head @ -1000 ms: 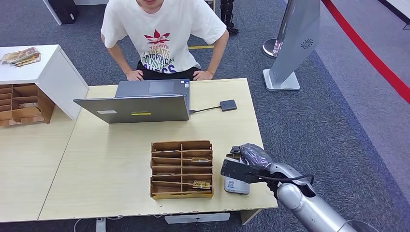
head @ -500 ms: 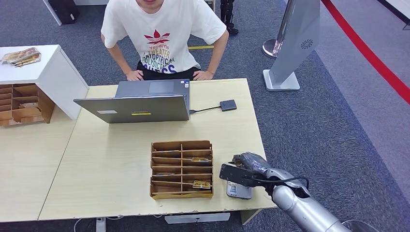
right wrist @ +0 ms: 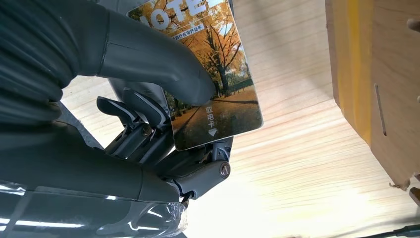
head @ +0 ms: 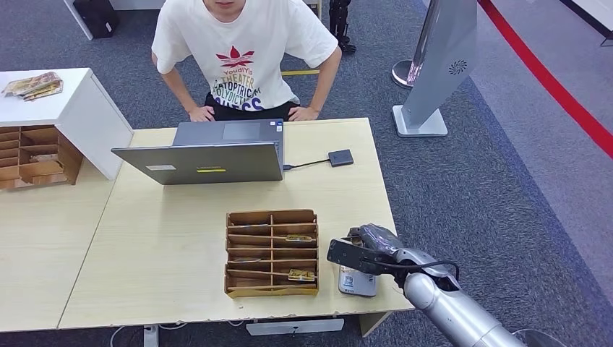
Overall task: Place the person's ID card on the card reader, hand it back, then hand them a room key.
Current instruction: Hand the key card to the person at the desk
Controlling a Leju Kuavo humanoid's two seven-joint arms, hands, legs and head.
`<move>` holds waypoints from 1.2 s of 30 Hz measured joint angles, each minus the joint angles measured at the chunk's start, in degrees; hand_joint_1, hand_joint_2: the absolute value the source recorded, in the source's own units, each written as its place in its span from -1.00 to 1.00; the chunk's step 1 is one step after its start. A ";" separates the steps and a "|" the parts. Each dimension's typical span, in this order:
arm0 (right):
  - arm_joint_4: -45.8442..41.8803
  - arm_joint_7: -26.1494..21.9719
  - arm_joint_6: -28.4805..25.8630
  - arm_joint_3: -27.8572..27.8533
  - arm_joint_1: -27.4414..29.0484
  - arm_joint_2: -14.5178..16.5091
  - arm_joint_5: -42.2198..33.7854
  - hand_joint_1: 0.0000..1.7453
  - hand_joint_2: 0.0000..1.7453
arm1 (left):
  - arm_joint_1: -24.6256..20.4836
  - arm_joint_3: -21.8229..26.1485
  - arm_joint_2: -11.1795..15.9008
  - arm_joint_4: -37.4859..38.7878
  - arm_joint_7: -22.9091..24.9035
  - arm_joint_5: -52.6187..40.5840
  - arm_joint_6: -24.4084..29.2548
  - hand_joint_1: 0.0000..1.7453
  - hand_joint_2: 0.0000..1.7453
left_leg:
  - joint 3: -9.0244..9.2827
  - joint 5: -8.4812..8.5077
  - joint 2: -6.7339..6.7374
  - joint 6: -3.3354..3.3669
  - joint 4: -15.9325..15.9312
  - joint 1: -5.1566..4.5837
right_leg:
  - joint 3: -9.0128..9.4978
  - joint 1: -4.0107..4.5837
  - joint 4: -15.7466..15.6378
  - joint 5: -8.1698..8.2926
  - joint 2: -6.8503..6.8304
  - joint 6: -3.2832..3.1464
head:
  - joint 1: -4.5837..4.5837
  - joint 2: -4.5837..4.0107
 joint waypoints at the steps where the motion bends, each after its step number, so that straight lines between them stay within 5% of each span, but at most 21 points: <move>1: 0.27 -0.01 -0.01 0.00 -0.09 0.11 0.00 1.00 1.00 | 0.00 -0.01 0.00 0.00 0.01 -0.02 -0.01 -1.00 1.00 | 0.04 0.00 0.00 0.00 0.00 0.00 | 0.04 0.00 0.00 0.00 0.00 0.00 | 0.00 0.00; 36: 6.05 0.30 -0.52 -2.66 -1.95 1.25 2.39 1.00 1.00 | 0.03 -0.47 0.02 0.01 0.17 0.26 -0.21 -1.00 1.00 | 0.37 0.04 0.00 0.07 0.08 -0.02 | 0.42 -0.01 -0.09 0.15 0.02 0.23 | 0.00 0.00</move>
